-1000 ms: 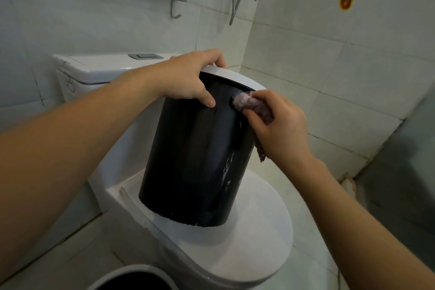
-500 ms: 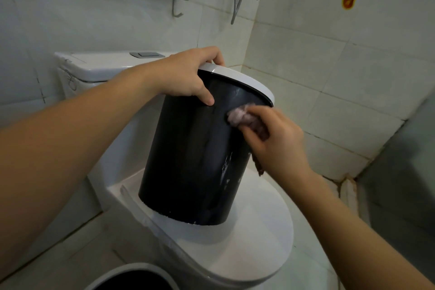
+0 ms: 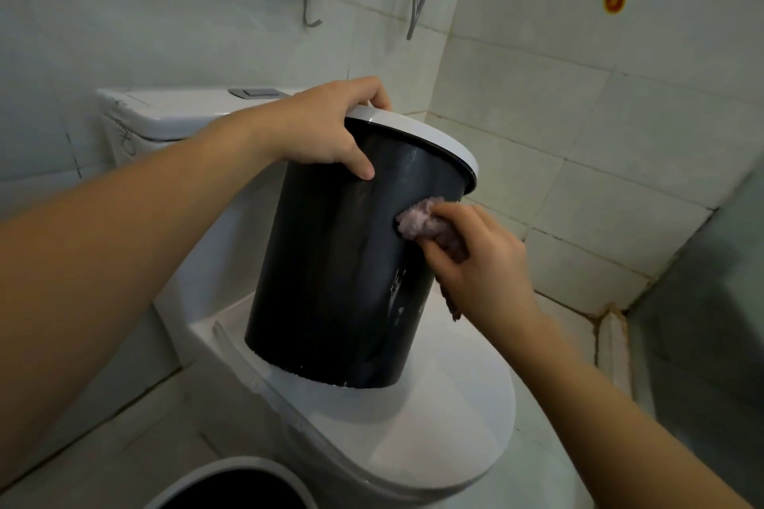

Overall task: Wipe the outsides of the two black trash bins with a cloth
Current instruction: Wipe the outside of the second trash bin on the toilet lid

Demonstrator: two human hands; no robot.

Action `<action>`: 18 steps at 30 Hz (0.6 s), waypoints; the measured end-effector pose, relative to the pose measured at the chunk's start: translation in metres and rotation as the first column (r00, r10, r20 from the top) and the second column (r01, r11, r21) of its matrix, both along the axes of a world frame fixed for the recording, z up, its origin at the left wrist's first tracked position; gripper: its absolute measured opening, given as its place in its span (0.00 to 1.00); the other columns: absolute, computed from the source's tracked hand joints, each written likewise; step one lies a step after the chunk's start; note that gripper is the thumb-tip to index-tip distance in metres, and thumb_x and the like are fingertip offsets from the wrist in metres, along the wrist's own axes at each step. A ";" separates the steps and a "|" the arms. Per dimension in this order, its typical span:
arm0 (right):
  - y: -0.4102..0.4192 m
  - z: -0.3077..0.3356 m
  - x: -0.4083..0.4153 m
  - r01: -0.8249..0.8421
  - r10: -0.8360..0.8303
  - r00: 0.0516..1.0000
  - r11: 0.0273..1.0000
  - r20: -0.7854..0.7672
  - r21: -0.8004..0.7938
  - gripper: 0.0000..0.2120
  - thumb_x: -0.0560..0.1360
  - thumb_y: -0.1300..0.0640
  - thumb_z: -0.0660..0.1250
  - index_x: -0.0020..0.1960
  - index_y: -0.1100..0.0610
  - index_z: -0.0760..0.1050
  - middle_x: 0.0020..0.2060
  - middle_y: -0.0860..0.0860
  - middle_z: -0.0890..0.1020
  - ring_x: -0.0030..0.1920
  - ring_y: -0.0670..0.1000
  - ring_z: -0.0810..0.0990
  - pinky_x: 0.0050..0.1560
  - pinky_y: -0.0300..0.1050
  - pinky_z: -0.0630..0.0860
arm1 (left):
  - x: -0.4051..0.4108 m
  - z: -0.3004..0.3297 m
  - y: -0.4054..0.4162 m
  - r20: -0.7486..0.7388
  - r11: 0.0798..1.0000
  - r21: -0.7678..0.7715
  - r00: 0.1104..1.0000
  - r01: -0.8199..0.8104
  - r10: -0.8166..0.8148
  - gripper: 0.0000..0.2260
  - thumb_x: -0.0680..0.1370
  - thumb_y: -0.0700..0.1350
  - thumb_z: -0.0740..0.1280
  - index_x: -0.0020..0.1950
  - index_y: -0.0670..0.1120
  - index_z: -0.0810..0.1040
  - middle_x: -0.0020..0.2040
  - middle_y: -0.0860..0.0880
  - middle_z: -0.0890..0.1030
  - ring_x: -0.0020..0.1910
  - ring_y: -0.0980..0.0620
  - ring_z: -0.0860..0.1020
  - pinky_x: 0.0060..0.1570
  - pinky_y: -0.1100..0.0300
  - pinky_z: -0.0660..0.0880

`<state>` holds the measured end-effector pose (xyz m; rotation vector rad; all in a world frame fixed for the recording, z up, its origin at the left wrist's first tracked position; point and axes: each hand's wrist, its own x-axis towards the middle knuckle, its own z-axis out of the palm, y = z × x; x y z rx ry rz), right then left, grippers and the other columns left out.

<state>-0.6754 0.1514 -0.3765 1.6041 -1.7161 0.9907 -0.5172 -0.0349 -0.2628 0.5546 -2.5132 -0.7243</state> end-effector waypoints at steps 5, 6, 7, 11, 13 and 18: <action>0.002 -0.012 0.008 -0.020 0.021 1.000 0.999 -0.016 0.033 0.14 0.75 0.51 0.70 0.59 0.55 0.80 0.47 0.51 0.81 0.42 0.54 0.81 0.40 0.52 0.80 | 0.002 0.002 0.006 0.026 1.000 -0.007 1.000 -0.014 0.014 0.29 0.61 0.46 0.83 0.55 0.57 0.71 0.50 0.55 0.78 0.50 0.51 0.78 0.48 0.53 0.77; 0.004 -0.017 0.009 -0.038 0.040 0.998 0.998 -0.040 0.046 0.14 0.75 0.51 0.70 0.58 0.55 0.80 0.46 0.51 0.81 0.41 0.54 0.80 0.38 0.52 0.80 | 0.003 0.002 0.006 0.040 1.000 -0.015 0.999 -0.018 0.019 0.30 0.61 0.47 0.83 0.55 0.57 0.71 0.51 0.55 0.78 0.50 0.51 0.78 0.48 0.52 0.77; 0.006 -0.022 0.009 -0.051 0.054 0.997 0.997 -0.058 0.055 0.14 0.75 0.52 0.71 0.58 0.56 0.80 0.46 0.51 0.81 0.41 0.54 0.80 0.37 0.51 0.79 | 0.003 0.003 0.007 0.052 0.999 -0.024 0.998 -0.024 0.026 0.30 0.60 0.47 0.84 0.55 0.57 0.71 0.51 0.55 0.78 0.51 0.51 0.78 0.48 0.52 0.78; 0.008 -0.025 0.006 -0.052 0.052 0.998 0.998 -0.025 0.024 0.13 0.74 0.52 0.71 0.57 0.55 0.80 0.45 0.50 0.81 0.41 0.52 0.80 0.37 0.50 0.79 | 0.000 0.001 0.011 0.045 0.997 -0.044 0.997 -0.058 0.060 0.33 0.54 0.53 0.83 0.52 0.60 0.69 0.51 0.55 0.79 0.53 0.47 0.78 0.52 0.48 0.77; 0.007 -0.023 0.007 -0.028 0.028 1.000 1.000 -0.001 0.012 0.14 0.75 0.51 0.70 0.58 0.55 0.80 0.46 0.50 0.82 0.41 0.52 0.80 0.38 0.50 0.80 | -0.001 0.000 0.012 0.033 0.996 -0.051 0.997 -0.068 0.069 0.33 0.51 0.57 0.80 0.51 0.61 0.69 0.52 0.54 0.79 0.54 0.46 0.77 0.54 0.47 0.77; -0.001 -0.006 0.005 0.019 -0.014 0.991 0.999 0.132 -0.040 0.14 0.75 0.54 0.73 0.59 0.53 0.79 0.49 0.49 0.83 0.45 0.53 0.82 0.43 0.53 0.80 | -0.002 -0.001 0.011 0.019 0.996 -0.066 0.998 -0.060 0.062 0.33 0.56 0.51 0.83 0.53 0.63 0.69 0.54 0.52 0.78 0.54 0.45 0.77 0.54 0.47 0.77</action>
